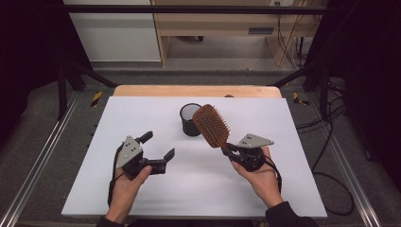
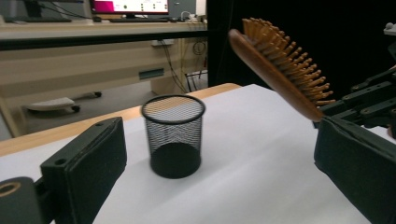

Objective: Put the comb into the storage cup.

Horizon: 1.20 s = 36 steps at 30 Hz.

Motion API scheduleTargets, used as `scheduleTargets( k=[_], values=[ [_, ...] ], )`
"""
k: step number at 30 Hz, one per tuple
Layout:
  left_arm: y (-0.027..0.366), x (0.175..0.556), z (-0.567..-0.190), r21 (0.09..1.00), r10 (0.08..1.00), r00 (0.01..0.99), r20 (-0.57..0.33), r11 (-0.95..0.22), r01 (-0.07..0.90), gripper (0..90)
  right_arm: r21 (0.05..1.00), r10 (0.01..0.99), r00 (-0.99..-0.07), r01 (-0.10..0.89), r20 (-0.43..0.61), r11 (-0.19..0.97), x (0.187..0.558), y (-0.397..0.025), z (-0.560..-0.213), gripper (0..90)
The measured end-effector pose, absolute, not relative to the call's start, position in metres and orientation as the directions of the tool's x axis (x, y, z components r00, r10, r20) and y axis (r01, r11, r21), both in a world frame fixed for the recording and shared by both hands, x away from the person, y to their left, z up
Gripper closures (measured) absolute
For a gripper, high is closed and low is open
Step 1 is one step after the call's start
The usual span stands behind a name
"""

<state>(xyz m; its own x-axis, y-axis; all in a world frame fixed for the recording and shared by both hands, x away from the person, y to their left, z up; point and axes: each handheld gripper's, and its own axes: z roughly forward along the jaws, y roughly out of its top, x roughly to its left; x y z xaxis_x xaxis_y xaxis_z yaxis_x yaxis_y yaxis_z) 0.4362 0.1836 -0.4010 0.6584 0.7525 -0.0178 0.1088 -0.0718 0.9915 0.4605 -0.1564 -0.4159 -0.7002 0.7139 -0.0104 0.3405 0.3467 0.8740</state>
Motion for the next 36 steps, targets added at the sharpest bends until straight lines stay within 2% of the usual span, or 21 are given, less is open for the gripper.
scheduleTargets(
  k=[9, 15, 19, 27, 36],
  values=[
    [0.153, 0.444, -0.385, 0.992, 0.708, 0.704, -0.056, -0.041, 0.12, 3.1, 0.892, 0.711, -0.703, 0.33, 0.014, 0.309, 0.461, -0.146, -0.414, 73.0],
    [0.138, 0.44, -0.377, 0.994, 0.684, 0.728, -0.036, -0.054, 0.099, 2.5, 0.912, 0.696, -0.718, 0.294, 0.013, 0.286, 0.459, -0.141, -0.411, 73.0],
    [0.139, 0.448, -0.372, 0.992, 0.69, 0.719, -0.085, -0.006, 0.124, 2.8, 0.918, 0.69, -0.724, 0.278, 0.007, 0.283, 0.459, -0.134, -0.41, 73.0],
    [0.144, 0.451, -0.364, 0.992, 0.701, 0.706, -0.103, 0.021, 0.124, 2.8, 0.928, 0.675, -0.737, 0.247, -0.005, 0.277, 0.458, -0.119, -0.409, 73.0],
    [0.15, 0.458, -0.36, 0.981, 0.697, 0.694, -0.18, 0.079, 0.176, 2.5, 0.935, 0.658, -0.753, 0.221, -0.017, 0.277, 0.456, -0.108, -0.408, 73.0]
  ],
)
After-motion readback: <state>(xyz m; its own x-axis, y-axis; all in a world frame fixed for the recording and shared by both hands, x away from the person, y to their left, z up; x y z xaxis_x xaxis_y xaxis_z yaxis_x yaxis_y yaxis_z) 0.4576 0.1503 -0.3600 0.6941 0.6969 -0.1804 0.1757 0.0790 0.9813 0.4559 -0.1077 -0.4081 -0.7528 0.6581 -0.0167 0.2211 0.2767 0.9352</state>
